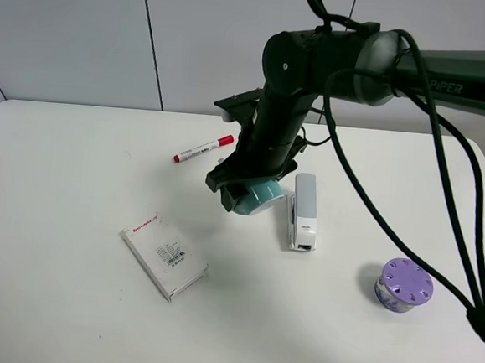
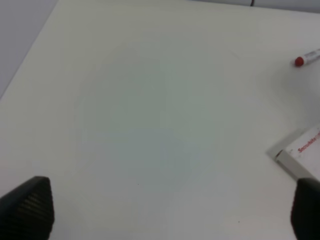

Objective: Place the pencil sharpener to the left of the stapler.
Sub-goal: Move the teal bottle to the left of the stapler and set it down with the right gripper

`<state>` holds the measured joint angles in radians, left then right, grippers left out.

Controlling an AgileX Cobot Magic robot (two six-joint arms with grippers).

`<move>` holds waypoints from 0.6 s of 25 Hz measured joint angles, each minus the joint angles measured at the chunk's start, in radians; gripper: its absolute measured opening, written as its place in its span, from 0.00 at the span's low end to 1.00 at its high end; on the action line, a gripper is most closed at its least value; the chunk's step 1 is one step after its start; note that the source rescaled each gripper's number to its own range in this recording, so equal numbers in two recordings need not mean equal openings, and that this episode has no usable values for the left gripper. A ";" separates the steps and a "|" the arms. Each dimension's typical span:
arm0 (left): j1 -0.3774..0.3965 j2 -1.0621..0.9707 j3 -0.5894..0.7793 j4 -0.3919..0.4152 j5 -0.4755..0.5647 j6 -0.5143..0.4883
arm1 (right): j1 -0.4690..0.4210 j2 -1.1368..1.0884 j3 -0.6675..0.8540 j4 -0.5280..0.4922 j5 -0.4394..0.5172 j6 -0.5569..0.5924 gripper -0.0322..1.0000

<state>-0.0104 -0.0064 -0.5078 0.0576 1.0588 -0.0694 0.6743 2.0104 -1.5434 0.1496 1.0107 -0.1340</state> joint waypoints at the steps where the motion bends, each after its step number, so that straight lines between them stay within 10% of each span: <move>1: 0.000 0.000 0.000 0.000 0.000 0.000 | 0.002 0.011 0.000 0.000 -0.008 0.000 0.03; 15: 0.000 0.000 0.000 0.000 0.000 0.000 | 0.004 0.116 0.000 -0.004 -0.087 0.000 0.03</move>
<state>-0.0104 -0.0064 -0.5078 0.0576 1.0588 -0.0694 0.6779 2.1265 -1.5434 0.1453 0.9237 -0.1340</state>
